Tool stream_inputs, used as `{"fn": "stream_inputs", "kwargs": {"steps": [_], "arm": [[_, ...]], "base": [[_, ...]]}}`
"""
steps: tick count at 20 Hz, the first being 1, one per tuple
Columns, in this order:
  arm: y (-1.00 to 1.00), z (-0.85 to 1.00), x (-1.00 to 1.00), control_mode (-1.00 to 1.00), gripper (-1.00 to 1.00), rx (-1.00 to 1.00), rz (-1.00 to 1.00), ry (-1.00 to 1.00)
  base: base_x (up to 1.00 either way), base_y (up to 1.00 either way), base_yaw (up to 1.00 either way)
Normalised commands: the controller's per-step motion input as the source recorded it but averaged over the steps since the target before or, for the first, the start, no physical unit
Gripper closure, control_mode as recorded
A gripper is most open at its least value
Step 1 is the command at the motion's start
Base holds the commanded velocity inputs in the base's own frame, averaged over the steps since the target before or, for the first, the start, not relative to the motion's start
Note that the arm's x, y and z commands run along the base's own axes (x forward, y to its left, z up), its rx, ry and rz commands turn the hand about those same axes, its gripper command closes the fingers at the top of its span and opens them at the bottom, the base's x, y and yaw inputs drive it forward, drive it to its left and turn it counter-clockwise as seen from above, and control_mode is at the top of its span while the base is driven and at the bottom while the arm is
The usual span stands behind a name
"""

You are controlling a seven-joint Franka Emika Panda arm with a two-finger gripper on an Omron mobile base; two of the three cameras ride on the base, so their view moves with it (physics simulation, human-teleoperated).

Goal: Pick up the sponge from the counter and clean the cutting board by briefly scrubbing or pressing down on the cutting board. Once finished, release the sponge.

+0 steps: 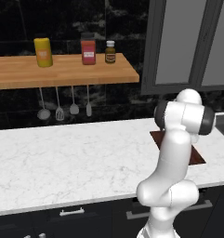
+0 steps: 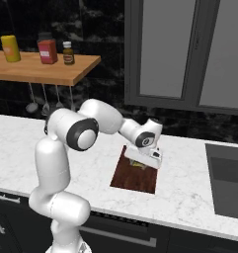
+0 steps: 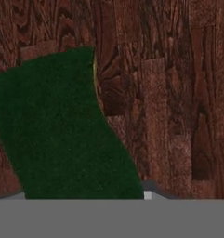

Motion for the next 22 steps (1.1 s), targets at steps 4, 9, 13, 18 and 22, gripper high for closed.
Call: {"fn": "stream_inputs", "kwargs": {"steps": [4, 9, 13, 18, 22], "arm": [[-0.06, -0.19, -0.89, -1.0, 1.0, -0.01, 0.0, 0.01], [-0.12, -0.07, -1.0, -1.0, 1.0, 0.0, 0.01, 0.03], [-0.04, -0.04, -0.8, -1.0, 1.0, 0.0, 0.02, 0.03], [0.0, 0.0, -0.18, -1.0, 1.0, 0.0, 0.01, 0.02], [0.0, 0.02, 0.05, -1.0, 1.0, 0.0, 0.0, 0.0]], "base": [[0.0, 0.0, 0.0], [0.0, 0.0, 0.0], [0.0, 0.0, 0.0], [0.0, 0.0, 0.0], [0.0, 0.0, 0.0]]}}
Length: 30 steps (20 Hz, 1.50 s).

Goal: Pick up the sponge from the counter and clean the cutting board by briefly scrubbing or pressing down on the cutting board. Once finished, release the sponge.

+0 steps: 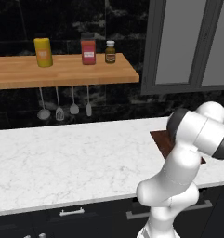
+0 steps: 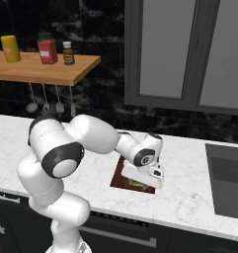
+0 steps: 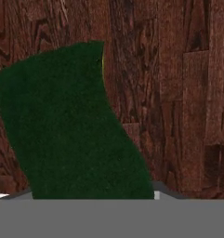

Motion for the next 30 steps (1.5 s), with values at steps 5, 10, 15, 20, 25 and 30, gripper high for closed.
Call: {"fn": "stream_inputs", "kwargs": {"steps": [5, 10, 15, 20, 25, 30], "arm": [[-0.06, 0.13, 0.24, -1.0, 1.0, 0.0, 0.0, 0.0], [-0.14, 0.12, 0.37, -1.0, 1.0, 0.0, 0.0, 0.0], [-0.13, 0.01, 0.56, -1.0, 1.0, 0.0, 0.0, 0.0], [-0.03, 0.0, 0.78, -1.0, 1.0, 0.0, 0.0, 0.0], [-0.04, -0.01, 0.78, -1.0, 1.0, 0.0, 0.0, 0.0], [-0.14, -0.11, 0.41, -1.0, 1.0, 0.0, 0.0, 0.0]], "base": [[0.0, 0.0, 0.0], [0.0, 0.0, 0.0], [0.0, 0.0, 0.0], [0.0, 0.0, 0.0], [0.0, 0.0, 0.0], [0.0, 0.0, 0.0]]}}
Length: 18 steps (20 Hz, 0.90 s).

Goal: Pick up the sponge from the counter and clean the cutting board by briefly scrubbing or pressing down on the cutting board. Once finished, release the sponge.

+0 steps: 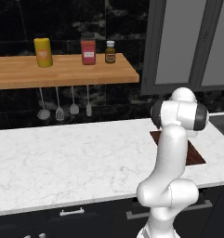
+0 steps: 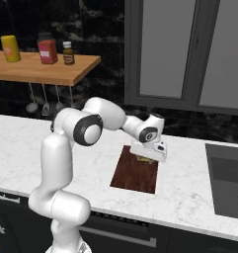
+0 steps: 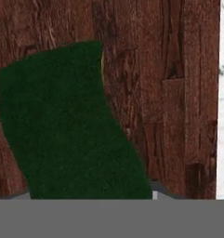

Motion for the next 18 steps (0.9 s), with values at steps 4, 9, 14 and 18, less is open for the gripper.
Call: {"fn": "stream_inputs", "kwargs": {"steps": [4, 9, 14, 18], "arm": [[-0.17, -0.26, 0.0, -1.0, 1.0, 0.0, 0.0, 0.0], [-0.15, -0.24, -0.52, -1.0, 1.0, 0.0, 0.0, 0.0], [-0.11, -0.2, -0.95, -1.0, 1.0, 0.0, 0.0, 0.0], [-0.06, -0.19, -1.0, -1.0, 1.0, 0.0, 0.0, 0.0]], "base": [[0.0, 0.0, 0.0], [0.0, 0.0, 0.0], [0.0, 0.0, 0.0], [0.0, 0.0, 0.0]]}}
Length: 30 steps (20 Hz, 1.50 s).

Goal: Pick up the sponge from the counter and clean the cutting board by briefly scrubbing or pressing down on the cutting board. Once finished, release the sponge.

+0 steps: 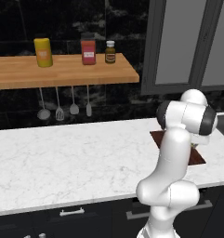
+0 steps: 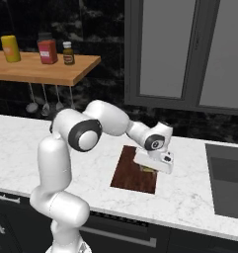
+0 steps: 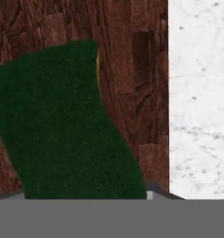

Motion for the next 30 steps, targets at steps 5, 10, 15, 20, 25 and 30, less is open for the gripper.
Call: {"fn": "stream_inputs", "kwargs": {"steps": [5, 10, 15, 20, 25, 30], "arm": [[0.0, -0.18, -0.95, -1.0, 1.0, 0.0, 0.0, 0.0], [0.0, -0.15, -0.83, -1.0, 1.0, 0.0, 0.0, 0.0], [0.1, -0.12, -0.41, -1.0, 1.0, 0.0, 0.0, 0.0], [0.28, -0.02, 0.01, -1.0, 1.0, 0.0, 0.0, 0.0], [0.28, 0.0, 0.17, -1.0, 1.0, 0.0, 0.0, 0.0], [0.08, 0.0, 0.46, -1.0, 1.0, 0.0, -0.01, 0.0]], "base": [[0.0, 0.0, 0.0], [0.0, 0.0, 0.0], [0.0, 0.0, 0.0], [0.0, 0.0, 0.0], [0.0, 0.0, 0.0], [0.0, 0.0, 0.0]]}}
